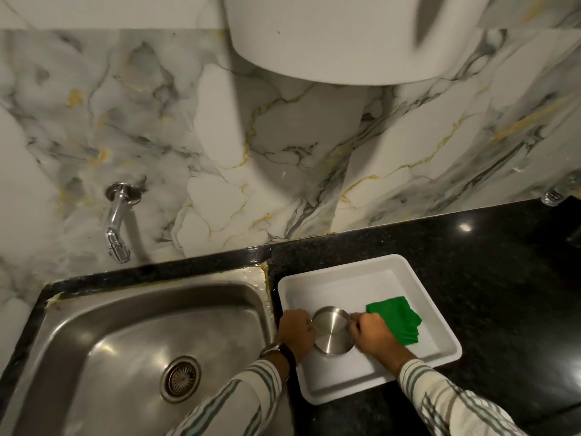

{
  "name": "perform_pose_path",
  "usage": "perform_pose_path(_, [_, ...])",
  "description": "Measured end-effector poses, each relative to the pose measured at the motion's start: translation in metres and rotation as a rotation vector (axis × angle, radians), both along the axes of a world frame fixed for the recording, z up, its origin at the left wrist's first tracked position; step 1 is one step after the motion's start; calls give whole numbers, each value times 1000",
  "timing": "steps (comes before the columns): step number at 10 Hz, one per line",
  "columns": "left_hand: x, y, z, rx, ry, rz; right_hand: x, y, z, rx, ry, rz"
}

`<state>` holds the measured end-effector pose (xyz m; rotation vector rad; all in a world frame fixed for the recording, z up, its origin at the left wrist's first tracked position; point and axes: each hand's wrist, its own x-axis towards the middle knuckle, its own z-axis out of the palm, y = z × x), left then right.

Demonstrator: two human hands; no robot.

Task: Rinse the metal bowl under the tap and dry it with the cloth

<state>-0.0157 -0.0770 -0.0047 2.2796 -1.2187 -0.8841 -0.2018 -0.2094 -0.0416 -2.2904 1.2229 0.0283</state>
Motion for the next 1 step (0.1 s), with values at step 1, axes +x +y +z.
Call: perform_pose_path(1, [13,10,9,-64,68,42,0,-2,13,-64,42,-23])
